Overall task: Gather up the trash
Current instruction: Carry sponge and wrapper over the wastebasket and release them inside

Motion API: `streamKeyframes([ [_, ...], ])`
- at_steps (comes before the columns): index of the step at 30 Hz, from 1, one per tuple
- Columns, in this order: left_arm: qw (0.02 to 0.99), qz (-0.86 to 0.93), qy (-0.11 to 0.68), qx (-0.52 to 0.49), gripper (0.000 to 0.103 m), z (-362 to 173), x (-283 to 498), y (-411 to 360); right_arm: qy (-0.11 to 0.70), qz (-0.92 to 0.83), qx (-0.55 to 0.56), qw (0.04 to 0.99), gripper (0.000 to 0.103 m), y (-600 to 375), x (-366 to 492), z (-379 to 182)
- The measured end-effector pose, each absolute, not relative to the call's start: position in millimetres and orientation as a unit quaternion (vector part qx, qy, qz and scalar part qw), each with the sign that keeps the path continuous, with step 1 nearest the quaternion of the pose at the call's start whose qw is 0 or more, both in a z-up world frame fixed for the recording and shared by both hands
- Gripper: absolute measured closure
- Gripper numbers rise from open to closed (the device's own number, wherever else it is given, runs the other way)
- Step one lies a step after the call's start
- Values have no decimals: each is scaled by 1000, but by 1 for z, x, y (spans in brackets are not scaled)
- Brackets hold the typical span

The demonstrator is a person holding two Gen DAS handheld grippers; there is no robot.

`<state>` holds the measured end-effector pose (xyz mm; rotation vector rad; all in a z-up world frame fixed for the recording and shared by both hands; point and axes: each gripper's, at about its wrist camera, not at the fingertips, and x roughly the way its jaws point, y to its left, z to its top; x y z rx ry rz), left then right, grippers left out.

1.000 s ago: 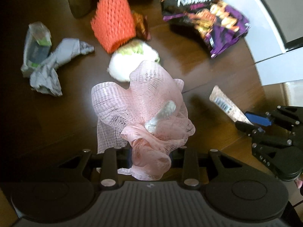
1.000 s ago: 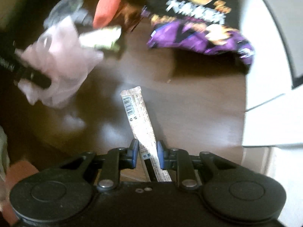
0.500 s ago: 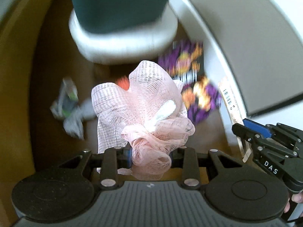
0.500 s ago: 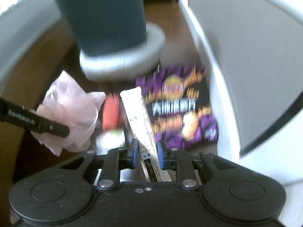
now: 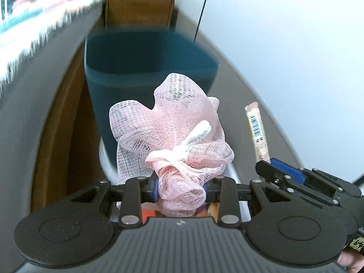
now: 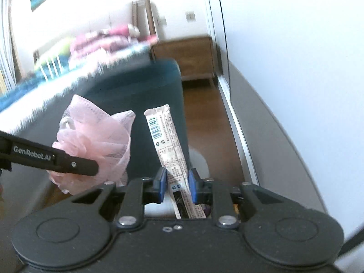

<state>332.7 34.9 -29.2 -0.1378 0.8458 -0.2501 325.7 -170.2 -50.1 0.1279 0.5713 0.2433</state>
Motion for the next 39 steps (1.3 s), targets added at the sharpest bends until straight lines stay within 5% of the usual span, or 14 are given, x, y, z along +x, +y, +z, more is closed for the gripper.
streamKeyframes([
  [17, 948, -72, 302, -69, 72, 73, 433, 65, 178, 146, 118, 966, 83, -151, 452, 34],
  [39, 900, -29, 431, -63, 71, -31, 502, 83, 300, 120, 28, 946, 82, -100, 494, -38],
])
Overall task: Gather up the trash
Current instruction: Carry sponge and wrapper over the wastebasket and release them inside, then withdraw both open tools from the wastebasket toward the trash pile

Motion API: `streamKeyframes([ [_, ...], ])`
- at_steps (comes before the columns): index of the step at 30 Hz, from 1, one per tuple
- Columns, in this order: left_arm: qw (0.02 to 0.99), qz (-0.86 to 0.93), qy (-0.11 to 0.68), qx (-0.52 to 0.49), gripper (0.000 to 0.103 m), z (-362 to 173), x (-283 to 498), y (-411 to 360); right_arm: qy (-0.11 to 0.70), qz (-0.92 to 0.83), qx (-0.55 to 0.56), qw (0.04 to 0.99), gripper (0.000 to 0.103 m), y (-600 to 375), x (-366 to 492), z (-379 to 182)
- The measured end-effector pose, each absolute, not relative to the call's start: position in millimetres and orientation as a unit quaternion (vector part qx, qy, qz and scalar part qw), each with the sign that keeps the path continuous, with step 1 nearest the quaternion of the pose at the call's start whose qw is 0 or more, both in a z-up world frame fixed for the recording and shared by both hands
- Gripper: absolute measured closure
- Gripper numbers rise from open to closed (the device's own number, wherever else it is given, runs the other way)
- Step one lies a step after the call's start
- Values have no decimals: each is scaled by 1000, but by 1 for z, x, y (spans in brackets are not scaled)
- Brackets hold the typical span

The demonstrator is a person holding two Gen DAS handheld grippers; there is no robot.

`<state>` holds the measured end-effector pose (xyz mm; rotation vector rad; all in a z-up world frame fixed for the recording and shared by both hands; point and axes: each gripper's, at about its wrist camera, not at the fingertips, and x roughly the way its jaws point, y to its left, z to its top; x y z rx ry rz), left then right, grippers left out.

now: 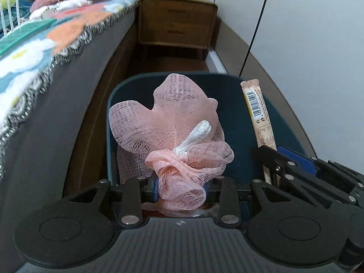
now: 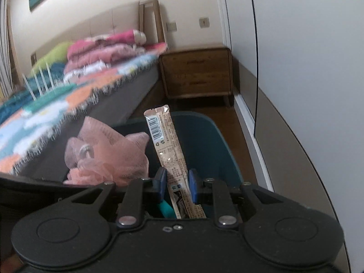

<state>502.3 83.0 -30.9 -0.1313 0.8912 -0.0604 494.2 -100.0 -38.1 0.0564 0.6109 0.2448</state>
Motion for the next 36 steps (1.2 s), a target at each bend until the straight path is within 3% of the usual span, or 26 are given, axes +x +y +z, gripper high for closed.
streamKeyframes([
  [9, 899, -18, 438, -10, 68, -35, 509, 71, 324, 114, -7, 939, 78, -96, 491, -41],
  [14, 900, -18, 436, 3, 60, -36, 505, 64, 332, 118, -12, 936, 73, -97, 490, -39],
  [16, 900, -16, 435, -2, 51, -36, 502, 65, 333, 123, -10, 935, 72, -100, 489, -37],
  [25, 911, -29, 411, -24, 33, -19, 479, 73, 308, 141, 5, 941, 48, -119, 470, -19],
  [36, 929, -61, 363, -32, 31, 7, 416, 78, 260, 195, 19, 946, 29, -139, 426, -1],
])
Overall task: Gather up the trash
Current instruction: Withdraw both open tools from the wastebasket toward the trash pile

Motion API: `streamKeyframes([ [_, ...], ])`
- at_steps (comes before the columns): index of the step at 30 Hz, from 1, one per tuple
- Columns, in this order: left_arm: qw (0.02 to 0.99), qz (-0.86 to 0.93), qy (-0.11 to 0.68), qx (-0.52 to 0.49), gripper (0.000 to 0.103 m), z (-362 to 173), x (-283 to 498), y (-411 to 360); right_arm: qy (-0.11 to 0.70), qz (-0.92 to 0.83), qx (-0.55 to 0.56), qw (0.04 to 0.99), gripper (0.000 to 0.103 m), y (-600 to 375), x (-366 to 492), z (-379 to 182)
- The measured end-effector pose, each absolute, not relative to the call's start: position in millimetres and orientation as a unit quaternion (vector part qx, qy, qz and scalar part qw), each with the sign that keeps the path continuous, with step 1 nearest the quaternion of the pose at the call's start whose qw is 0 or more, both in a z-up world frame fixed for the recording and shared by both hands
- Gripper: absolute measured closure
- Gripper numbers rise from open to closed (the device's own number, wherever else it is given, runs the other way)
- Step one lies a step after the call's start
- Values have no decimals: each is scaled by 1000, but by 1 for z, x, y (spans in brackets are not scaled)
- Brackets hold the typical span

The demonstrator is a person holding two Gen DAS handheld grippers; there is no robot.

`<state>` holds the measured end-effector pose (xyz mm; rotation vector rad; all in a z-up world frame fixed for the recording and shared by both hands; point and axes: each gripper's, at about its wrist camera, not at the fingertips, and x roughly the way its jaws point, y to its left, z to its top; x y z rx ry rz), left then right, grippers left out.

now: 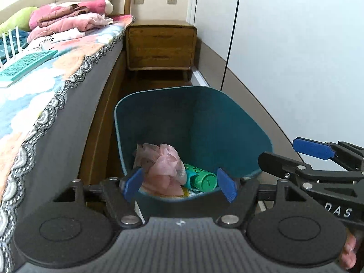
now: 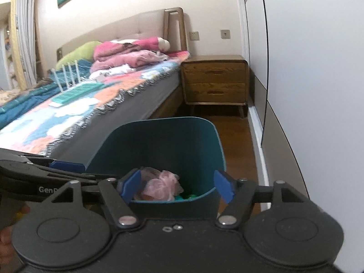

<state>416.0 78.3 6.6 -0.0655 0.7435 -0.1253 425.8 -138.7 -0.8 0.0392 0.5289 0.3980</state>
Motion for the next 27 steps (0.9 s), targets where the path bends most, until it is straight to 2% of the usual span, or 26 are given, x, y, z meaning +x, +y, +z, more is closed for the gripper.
streamKeyframes([
  [3, 933, -64, 352, -38, 31, 9, 398, 83, 248, 209, 23, 946, 23, -145, 411, -1],
  [8, 935, -58, 346, -56, 30, 4, 370, 92, 242, 225, 28, 943, 19, -154, 391, -11],
  [10, 933, -56, 351, -61, 24, -3, 361, 95, 242, 224, 32, 943, 17, -158, 382, -19],
  [13, 927, -50, 364, -69, 24, -18, 352, 100, 252, 232, 30, 939, 15, -160, 372, -36],
  [18, 913, -25, 400, -74, 22, -59, 345, 105, 289, 244, 23, 925, 12, -159, 360, -75],
  [22, 907, -3, 414, -77, 22, -98, 341, 106, 316, 249, 12, 916, 0, -155, 349, -113],
  [27, 883, 3, 463, -75, 22, -163, 344, 100, 363, 254, -6, 896, 0, -146, 341, -161],
])
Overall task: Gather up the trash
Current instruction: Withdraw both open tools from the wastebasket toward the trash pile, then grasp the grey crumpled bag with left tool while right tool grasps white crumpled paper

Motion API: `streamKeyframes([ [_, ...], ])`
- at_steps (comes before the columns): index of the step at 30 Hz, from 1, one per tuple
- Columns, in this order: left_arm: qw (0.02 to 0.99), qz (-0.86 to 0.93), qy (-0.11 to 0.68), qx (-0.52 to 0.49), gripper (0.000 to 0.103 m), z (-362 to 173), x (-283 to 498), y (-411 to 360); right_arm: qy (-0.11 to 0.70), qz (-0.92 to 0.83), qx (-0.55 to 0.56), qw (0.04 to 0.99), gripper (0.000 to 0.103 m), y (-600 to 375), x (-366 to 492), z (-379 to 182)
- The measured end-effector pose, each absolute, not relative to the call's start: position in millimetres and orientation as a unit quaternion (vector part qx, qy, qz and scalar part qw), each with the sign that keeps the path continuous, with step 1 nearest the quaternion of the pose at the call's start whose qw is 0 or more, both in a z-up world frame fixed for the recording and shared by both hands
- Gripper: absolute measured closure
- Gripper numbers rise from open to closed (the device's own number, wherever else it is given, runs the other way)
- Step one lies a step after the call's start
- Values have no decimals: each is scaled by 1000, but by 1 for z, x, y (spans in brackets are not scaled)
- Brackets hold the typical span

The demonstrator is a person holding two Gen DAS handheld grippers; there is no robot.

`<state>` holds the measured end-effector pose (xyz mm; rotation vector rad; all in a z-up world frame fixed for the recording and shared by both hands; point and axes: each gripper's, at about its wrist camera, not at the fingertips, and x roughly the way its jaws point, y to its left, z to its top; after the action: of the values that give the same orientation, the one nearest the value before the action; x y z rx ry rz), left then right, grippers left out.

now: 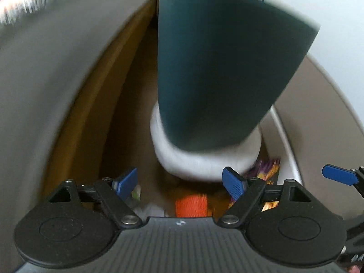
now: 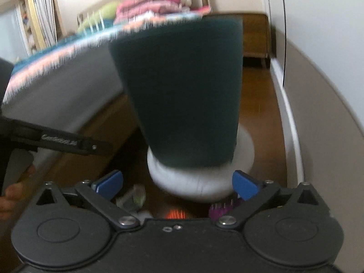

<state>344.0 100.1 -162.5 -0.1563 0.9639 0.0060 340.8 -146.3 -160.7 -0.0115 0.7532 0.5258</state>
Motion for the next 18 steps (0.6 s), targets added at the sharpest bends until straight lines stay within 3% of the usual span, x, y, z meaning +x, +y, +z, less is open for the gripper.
streamKeyframes([
  [7, 830, 12, 550, -85, 22, -253, 359, 101, 420, 262, -53, 867, 0, -125, 330, -221],
  [18, 794, 11, 608, 17, 22, -365, 382, 96, 465, 350, -191, 790, 4, -64, 307, -306],
])
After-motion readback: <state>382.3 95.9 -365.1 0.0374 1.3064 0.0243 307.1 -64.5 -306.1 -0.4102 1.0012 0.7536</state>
